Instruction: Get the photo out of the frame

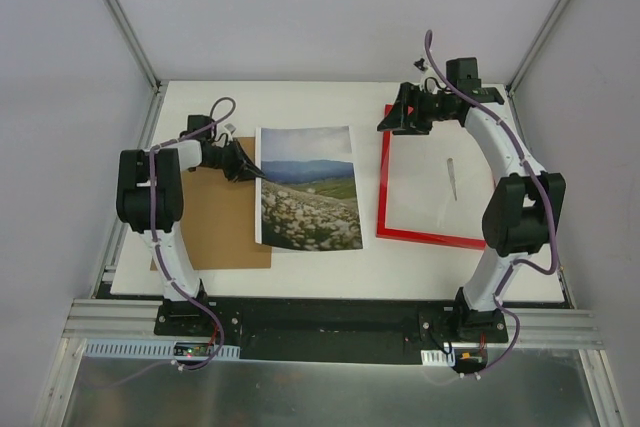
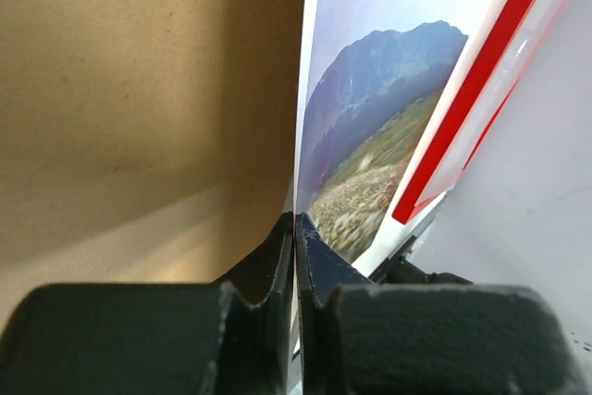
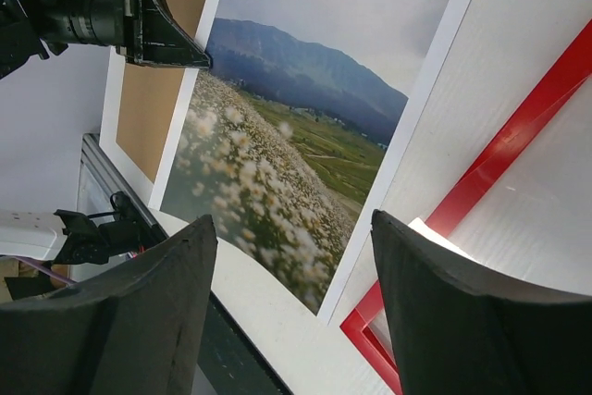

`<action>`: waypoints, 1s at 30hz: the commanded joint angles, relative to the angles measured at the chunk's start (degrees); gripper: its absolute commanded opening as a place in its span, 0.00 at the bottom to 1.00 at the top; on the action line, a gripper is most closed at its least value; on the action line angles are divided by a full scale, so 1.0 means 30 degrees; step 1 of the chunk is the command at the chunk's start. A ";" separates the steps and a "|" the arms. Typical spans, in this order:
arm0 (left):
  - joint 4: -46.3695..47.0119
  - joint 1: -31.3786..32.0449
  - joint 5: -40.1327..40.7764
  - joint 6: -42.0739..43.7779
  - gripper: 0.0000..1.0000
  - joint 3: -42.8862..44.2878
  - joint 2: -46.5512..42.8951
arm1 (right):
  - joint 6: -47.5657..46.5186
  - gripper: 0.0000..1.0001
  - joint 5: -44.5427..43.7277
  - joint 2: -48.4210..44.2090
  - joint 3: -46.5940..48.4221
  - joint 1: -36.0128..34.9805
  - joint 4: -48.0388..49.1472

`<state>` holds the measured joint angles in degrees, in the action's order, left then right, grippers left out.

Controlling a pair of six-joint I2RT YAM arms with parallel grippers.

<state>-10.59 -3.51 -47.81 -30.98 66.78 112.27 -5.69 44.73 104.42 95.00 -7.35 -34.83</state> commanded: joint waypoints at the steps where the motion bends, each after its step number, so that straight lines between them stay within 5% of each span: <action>1: 0.1362 0.0611 0.0967 0.0308 0.00 -0.0435 -0.0481 | -0.0826 0.70 0.0089 -0.1379 0.0208 0.0253 -0.0226; 18: 0.0484 0.2136 0.1874 0.1421 0.02 0.1733 0.1923 | -0.1061 0.71 0.0500 -0.2638 -0.0729 0.1016 -0.0226; 23: 0.0279 0.2165 0.2225 0.1508 0.25 0.1324 0.1485 | -0.1091 0.72 0.0412 -0.2844 -0.0701 0.1162 -0.0284; 30: -0.0774 0.2136 0.3104 0.2299 0.69 0.1380 0.0606 | -0.1324 0.79 0.0325 -0.3137 -0.0671 0.1485 -0.0577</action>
<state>-8.23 3.07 -44.84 -28.45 71.02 115.72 -8.01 44.99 98.87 92.86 -3.57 -35.88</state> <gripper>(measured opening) 0.632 0.774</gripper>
